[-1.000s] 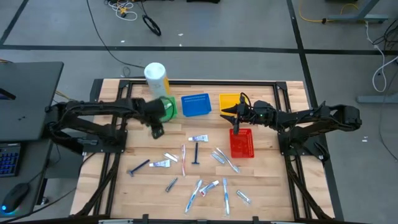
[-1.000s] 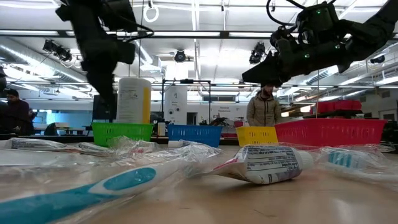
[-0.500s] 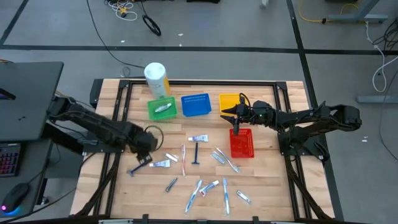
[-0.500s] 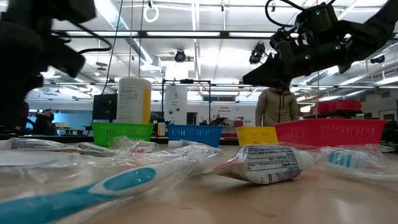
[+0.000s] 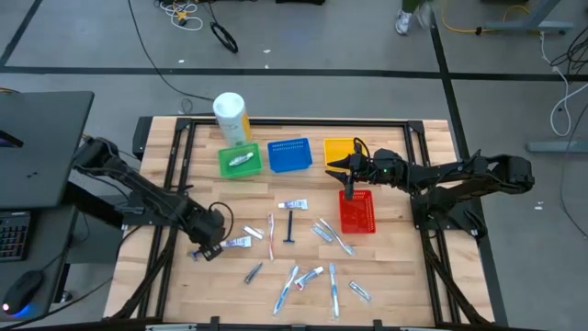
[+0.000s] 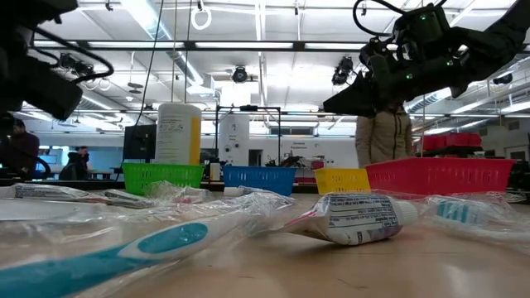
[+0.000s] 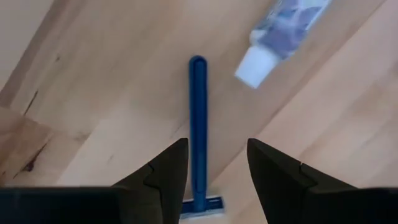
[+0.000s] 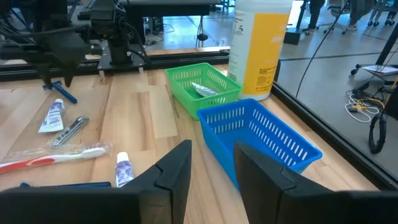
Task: Pick & Place Travel size toiletries
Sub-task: Put the left blue razor into the blue bin
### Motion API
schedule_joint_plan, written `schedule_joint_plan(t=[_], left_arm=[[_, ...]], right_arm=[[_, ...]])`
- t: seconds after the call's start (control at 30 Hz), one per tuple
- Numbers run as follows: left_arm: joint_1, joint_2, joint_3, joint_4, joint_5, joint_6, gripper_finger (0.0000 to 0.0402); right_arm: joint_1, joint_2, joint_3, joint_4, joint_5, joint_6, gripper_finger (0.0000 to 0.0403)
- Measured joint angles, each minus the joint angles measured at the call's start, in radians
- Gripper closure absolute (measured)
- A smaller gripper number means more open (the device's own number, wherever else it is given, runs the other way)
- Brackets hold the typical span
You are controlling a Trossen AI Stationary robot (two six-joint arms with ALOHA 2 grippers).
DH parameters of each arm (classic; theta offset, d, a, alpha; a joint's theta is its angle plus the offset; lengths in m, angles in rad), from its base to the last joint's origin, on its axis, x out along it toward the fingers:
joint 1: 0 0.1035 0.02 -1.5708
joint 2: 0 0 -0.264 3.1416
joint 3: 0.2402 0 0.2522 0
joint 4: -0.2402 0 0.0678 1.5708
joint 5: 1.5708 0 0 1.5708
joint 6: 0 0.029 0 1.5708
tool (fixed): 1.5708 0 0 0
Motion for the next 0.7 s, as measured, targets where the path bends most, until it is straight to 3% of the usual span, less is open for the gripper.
schedule_joint_plan(t=[0.4, 0.7], left_arm=[[-0.042, -0.001, -0.093, 0.052, -0.009, -0.013, 0.0236], [-0.052, -0.002, -0.109, 0.051, -0.016, -0.015, 0.0313]], right_arm=[[0.000, 0.000, 0.000, 0.000, 0.000, -0.009, 0.0272], [0.000, 0.000, 0.000, 0.000, 0.000, -0.016, 0.0272]])
